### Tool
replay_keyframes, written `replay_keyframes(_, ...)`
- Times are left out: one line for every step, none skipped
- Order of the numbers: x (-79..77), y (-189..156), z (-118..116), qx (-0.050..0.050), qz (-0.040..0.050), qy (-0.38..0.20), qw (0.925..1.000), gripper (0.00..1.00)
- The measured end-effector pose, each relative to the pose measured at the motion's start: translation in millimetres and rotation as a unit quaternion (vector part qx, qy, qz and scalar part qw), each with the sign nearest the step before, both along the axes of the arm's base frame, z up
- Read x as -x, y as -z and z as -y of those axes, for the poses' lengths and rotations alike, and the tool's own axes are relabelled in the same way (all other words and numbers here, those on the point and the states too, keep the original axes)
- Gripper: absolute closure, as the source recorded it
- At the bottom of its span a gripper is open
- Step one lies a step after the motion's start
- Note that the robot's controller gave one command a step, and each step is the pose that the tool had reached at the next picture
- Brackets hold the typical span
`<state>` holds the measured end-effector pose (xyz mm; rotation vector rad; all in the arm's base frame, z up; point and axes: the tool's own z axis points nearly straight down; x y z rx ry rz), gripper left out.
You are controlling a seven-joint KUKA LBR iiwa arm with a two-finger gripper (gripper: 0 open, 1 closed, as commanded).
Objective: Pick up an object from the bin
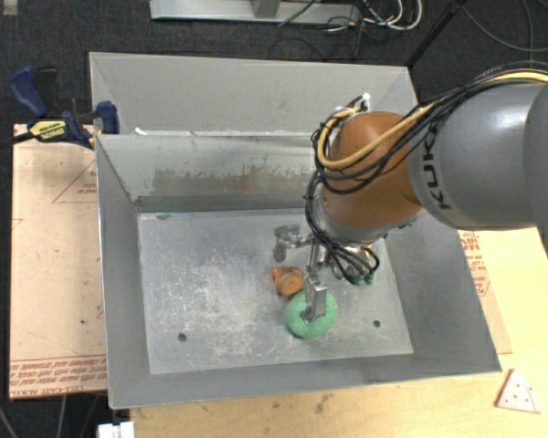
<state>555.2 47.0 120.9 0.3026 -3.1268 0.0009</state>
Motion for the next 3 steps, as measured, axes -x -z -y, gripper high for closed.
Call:
replay_keyframes(-12.1, 44.9, 41.3, -0.004, 0.0016, -0.038, 0.9993, 1.00)
replay_keyframes(-12.0, 44.9, 41.3, -0.004, 0.0018, -0.038, 0.9993, 1.00)
replay_keyframes(-5.3, -5.0, 52.3, -0.002, -0.0015, -0.032, 0.9995, 1.00)
